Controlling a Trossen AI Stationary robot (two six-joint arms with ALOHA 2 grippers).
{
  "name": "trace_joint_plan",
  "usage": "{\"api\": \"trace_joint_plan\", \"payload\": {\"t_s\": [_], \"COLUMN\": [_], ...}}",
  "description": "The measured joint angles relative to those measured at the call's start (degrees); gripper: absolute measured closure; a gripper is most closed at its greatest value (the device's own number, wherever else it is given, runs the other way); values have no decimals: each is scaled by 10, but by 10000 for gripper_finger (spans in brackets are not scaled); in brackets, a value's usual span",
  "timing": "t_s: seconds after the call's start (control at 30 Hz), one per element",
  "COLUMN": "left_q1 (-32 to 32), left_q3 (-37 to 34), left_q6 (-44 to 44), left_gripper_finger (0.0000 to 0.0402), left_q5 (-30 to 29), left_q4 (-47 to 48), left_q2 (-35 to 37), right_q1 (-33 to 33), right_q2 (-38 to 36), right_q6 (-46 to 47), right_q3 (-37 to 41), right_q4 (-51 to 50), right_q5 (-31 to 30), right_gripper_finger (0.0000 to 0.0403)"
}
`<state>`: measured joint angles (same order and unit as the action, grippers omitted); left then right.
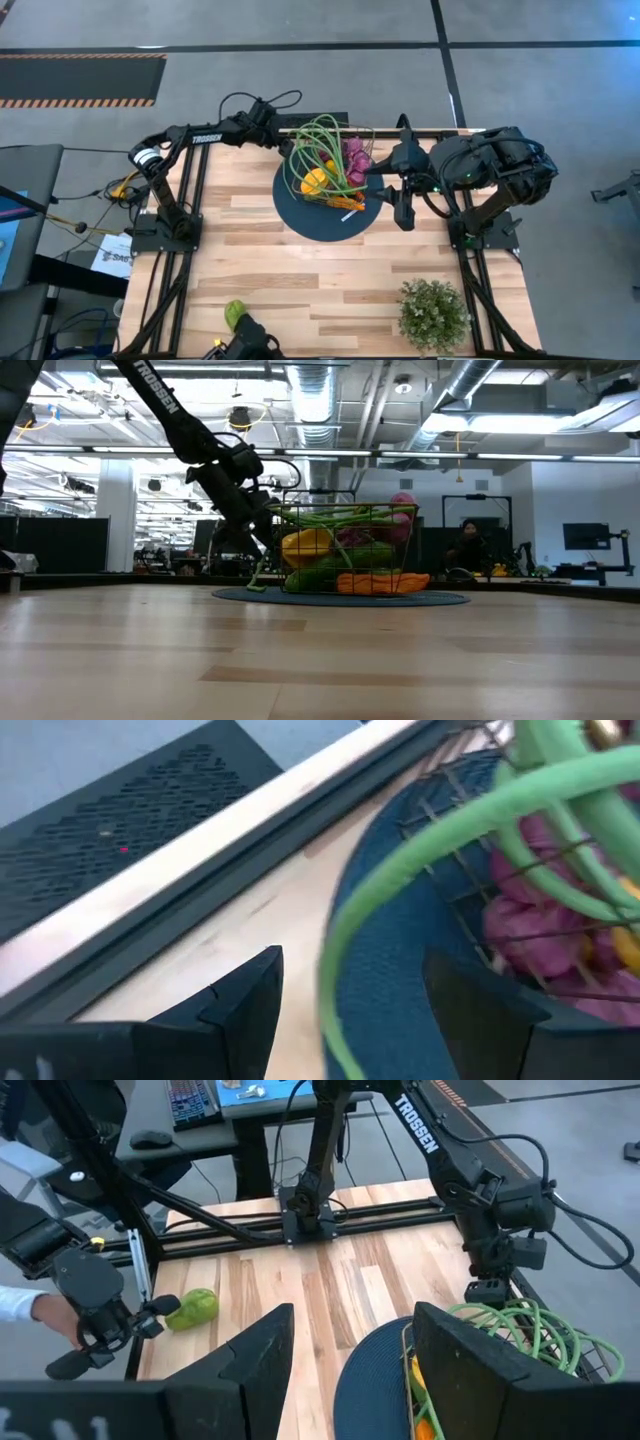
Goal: Build produce basket
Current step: Put the string beans into the wire basket
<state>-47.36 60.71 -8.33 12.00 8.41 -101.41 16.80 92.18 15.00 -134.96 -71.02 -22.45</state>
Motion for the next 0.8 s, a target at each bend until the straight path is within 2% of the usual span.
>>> {"api": "trace_joint_plan", "payload": {"t_s": [0.17, 0.43, 0.8], "left_q1": [5, 5, 2], "left_q3": [0, 0, 0], "left_q6": [1, 16, 2], "left_gripper_finger": [226, 387, 401], "left_q5": [-20, -1, 38], "left_q4": [2, 19, 53], "left_q2": [0, 0, 9], "right_q1": [0, 1, 1], "right_q2": [0, 0, 0], "right_q6": [0, 0, 0], "right_q3": [0, 0, 0], "right_q4": [0, 0, 0], "right_q5": [-1, -2, -2], "right_gripper_finger": [178, 178, 178]}}
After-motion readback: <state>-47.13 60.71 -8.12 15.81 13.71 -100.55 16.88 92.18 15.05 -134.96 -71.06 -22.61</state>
